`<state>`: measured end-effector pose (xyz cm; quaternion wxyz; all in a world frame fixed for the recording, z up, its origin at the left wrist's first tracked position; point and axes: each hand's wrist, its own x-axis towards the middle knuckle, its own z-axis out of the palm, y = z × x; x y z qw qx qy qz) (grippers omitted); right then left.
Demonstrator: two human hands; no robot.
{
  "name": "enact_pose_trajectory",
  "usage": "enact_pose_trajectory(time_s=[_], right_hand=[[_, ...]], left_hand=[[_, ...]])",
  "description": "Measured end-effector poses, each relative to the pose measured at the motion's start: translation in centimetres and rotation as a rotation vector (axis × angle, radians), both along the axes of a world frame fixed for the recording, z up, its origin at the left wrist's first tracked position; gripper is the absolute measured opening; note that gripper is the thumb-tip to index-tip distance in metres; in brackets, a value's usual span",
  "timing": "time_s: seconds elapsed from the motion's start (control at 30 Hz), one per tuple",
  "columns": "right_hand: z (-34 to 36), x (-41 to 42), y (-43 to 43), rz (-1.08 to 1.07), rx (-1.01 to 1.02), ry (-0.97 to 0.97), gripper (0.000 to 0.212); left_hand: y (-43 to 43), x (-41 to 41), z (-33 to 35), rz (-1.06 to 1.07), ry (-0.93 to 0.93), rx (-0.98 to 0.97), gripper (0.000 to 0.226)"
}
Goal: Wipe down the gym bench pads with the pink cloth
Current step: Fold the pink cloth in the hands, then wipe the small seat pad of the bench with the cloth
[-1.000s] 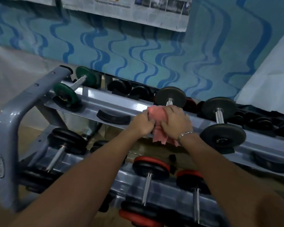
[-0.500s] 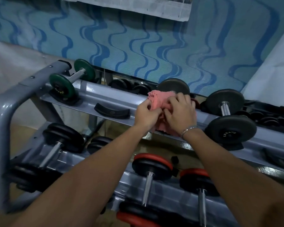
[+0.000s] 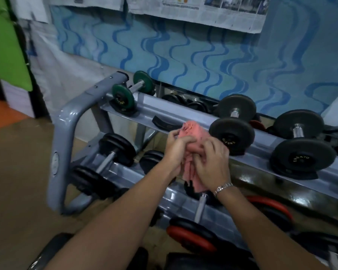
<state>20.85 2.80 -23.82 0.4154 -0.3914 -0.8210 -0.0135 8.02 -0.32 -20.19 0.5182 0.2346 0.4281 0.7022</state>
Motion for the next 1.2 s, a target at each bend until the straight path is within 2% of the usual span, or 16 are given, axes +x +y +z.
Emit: enact_pose_trajectory(time_s=[0.07, 0.17, 0.3, 0.37, 0.4, 0.5, 0.6, 0.7, 0.77, 0.83, 0.9, 0.93, 1.0, 1.07, 1.13, 1.2], right_hand=[[-1.2, -1.4, -2.8, 0.126, -0.084, 0.077, 0.026], [-2.9, -4.0, -8.3, 0.316, -0.356, 0.300, 0.028], [-4.9, -7.3, -16.2, 0.414, -0.788, 0.511, 0.038], [-6.1, -8.6, -18.8, 0.449, -0.949, 0.575, 0.044], [-7.0, -9.5, -20.5, 0.464, -1.018, 0.590, 0.048], [-10.4, -11.6, -25.5, 0.393, -1.144, 0.597, 0.048], [-13.8, -12.2, -30.0, 0.243, -1.190, 0.550, 0.046], [-17.1, -11.9, -33.4, 0.124, -1.184, 0.516, 0.025], [-19.1, -11.7, -34.9, 0.116, -1.171, 0.395, 0.008], [-20.3, -11.3, -36.1, 0.097, -1.128, 0.251, 0.012], [-21.2, -10.8, -37.0, 0.051, -1.097, 0.146, 0.021], [-21.6, -10.4, -37.4, 0.018, -1.094, 0.114, 0.023], [-22.6, -9.1, -37.9, -0.012, -1.080, 0.070, 0.020], [-23.6, -7.5, -38.0, -0.033, -1.093, 0.028, 0.021], [-24.6, -6.0, -37.9, -0.065, -1.084, 0.014, 0.031], [-26.0, -5.0, -37.7, -0.104, -1.012, -0.016, 0.035]], left_hand=[[-2.8, -1.7, -1.3, 0.054, 0.035, -0.022, 0.026], [-8.3, -4.1, -3.1, 0.105, 0.026, -0.093, 0.029], [-16.9, -6.8, -6.0, 0.084, -0.136, -0.151, 0.019], [-19.8, -6.8, -7.3, 0.072, -0.209, -0.137, 0.034], [-21.6, -6.9, -8.2, 0.113, -0.172, -0.168, 0.037], [-26.8, -7.2, -12.6, 0.191, 0.113, -0.304, 0.033], [-31.6, -8.5, -16.8, 0.070, 0.211, -0.437, 0.033], [-34.5, -11.2, -20.2, -0.063, 0.497, -0.529, 0.037], [-35.7, -12.5, -21.5, -0.226, 0.627, -0.617, 0.041], [-36.5, -13.4, -21.8, -0.431, 0.788, -0.664, 0.042], [-36.4, -14.6, -21.7, -0.602, 0.853, -0.695, 0.034], [-36.2, -14.8, -21.9, -0.618, 0.858, -0.691, 0.033], [-35.5, -15.5, -22.2, -0.546, 0.926, -0.665, 0.034], [-34.5, -16.4, -22.5, -0.330, 1.060, -0.627, 0.035], [-33.5, -18.0, -22.6, -0.070, 1.188, -0.607, 0.027], [-32.4, -20.0, -23.6, 0.118, 1.309, -0.608, 0.033]])
